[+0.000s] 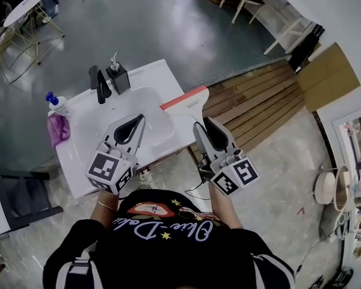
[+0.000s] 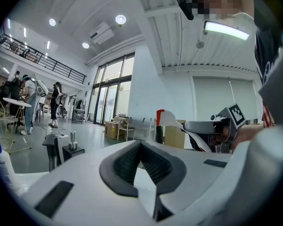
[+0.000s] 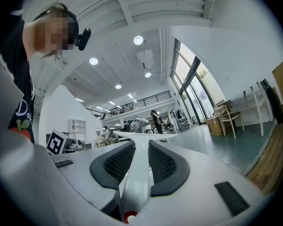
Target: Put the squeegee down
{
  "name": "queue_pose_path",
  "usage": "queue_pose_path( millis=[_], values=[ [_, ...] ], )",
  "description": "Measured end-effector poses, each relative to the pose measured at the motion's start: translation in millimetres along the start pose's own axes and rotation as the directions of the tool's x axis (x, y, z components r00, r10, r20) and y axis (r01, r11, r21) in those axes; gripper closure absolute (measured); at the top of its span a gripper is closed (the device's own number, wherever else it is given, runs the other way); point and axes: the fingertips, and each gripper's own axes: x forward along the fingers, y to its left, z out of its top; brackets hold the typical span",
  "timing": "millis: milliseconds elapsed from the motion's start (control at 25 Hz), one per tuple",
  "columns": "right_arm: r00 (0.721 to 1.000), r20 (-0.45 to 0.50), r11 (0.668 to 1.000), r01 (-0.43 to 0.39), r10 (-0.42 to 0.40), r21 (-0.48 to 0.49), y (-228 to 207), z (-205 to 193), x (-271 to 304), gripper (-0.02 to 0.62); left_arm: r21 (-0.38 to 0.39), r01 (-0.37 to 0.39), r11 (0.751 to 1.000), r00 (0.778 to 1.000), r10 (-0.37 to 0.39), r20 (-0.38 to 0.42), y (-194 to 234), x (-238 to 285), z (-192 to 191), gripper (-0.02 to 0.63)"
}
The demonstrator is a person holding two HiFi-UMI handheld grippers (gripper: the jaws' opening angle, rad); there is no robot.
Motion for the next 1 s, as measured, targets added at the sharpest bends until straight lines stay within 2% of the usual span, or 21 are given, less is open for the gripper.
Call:
queue_pose_path(
  millis=[1000],
  values=[
    [0.998,-0.039,0.999,0.041,-0.042,-0.031,8,-10,58,0.477,-0.001,0.052,0.999,0.999,-0.052,-0.006,54,2,0,0.612]
  ],
)
